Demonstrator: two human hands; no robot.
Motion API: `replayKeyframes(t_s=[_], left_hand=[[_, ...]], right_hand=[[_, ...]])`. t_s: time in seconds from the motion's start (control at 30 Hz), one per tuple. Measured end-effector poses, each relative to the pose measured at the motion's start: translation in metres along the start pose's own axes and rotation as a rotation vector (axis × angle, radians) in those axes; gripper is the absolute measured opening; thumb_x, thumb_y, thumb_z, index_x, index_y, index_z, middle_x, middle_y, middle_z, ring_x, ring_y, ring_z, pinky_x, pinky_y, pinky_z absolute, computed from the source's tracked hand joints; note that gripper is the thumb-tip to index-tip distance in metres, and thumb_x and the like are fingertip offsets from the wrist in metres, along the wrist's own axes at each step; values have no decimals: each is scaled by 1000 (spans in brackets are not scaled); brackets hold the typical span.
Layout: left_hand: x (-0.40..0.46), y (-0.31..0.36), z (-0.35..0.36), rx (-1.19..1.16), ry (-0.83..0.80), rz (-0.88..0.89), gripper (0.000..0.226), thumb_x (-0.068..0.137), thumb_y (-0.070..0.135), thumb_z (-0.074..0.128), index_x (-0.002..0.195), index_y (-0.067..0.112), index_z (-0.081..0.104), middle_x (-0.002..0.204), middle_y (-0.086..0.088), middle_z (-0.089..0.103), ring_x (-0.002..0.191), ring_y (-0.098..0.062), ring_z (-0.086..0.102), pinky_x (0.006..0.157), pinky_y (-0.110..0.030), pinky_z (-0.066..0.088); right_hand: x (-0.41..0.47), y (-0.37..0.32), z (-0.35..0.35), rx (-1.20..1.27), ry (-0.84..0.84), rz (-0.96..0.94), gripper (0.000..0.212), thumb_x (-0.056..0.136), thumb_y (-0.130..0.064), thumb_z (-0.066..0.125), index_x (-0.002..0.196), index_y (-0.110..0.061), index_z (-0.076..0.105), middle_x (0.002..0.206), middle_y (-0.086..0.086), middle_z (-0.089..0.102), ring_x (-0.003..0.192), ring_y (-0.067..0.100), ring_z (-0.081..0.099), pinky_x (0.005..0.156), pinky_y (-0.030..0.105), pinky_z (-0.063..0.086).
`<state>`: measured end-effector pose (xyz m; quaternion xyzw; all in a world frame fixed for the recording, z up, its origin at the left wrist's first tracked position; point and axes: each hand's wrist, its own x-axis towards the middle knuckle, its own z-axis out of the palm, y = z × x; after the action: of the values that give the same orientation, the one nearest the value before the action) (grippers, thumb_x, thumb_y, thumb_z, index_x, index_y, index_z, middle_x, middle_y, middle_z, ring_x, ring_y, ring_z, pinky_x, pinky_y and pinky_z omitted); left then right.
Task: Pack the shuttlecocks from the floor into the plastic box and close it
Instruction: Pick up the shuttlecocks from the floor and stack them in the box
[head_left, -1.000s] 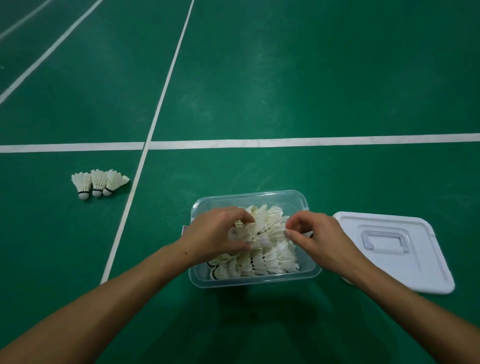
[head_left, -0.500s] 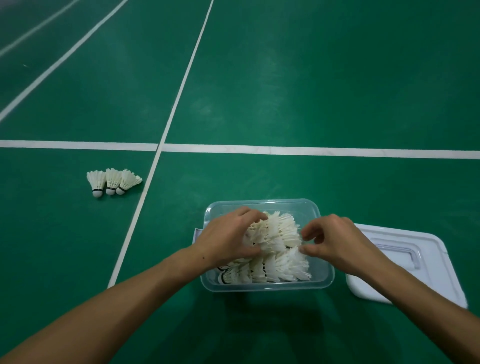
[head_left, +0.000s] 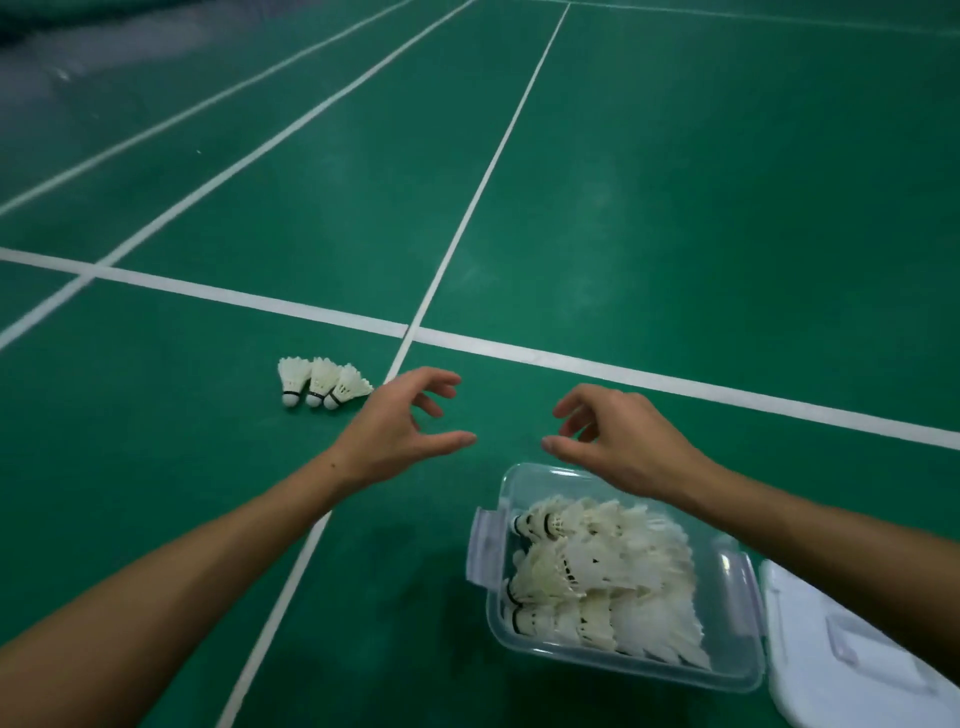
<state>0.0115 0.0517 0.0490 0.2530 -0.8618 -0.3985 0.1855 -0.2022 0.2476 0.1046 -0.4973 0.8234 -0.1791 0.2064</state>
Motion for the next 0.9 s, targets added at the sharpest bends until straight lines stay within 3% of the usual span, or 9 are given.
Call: replayKeyframes(t_s=[0.13, 0.27, 0.43, 0.6, 0.73, 0.9], left_hand=[[7, -68, -56, 66, 59, -155, 65, 71, 47, 92, 127, 30, 63, 114, 13, 69, 94, -6, 67, 75, -24, 55], [20, -130, -100, 185, 90, -259, 64, 72, 39, 95, 127, 25, 65, 114, 5, 70, 94, -15, 69, 82, -30, 59], [52, -196, -128, 379, 53, -341, 72, 72, 46, 93, 134, 29, 61, 126, 2, 66, 110, -19, 63, 96, -42, 54], [89, -231, -129, 638, -128, -381, 77, 77, 57, 84, 145, 41, 52, 142, -5, 59, 133, -28, 51, 109, -52, 46], [103, -243, -124, 644, -251, -412, 50, 92, 48, 74, 138, 38, 57, 125, 1, 69, 116, -24, 61, 100, -50, 52], [90, -237, -117, 458, -263, -439, 20, 93, 26, 78, 105, 26, 63, 92, 4, 73, 86, -19, 70, 81, -36, 55]], right_hand=[[84, -49, 57, 76, -55, -92, 43, 88, -55, 76, 116, -26, 63, 95, -14, 73, 93, 13, 70, 89, 44, 59], [150, -87, 113, 129, -111, -156, 42, 90, -51, 76, 117, -23, 62, 90, -16, 70, 96, 15, 67, 91, 43, 57], [223, -114, 167, 130, -127, -161, 44, 90, -47, 75, 123, -21, 60, 110, -3, 75, 107, 23, 66, 92, 46, 56], [272, -124, 205, 123, -109, -152, 60, 91, -34, 79, 140, -18, 50, 130, 7, 67, 119, 29, 62, 97, 48, 54], [284, -125, 230, 181, -130, -170, 56, 93, -18, 74, 143, -19, 47, 123, 9, 71, 111, 29, 67, 93, 49, 57], [269, -113, 238, 194, -91, -196, 55, 95, -13, 69, 143, -28, 45, 111, 4, 71, 96, 25, 68, 85, 49, 60]])
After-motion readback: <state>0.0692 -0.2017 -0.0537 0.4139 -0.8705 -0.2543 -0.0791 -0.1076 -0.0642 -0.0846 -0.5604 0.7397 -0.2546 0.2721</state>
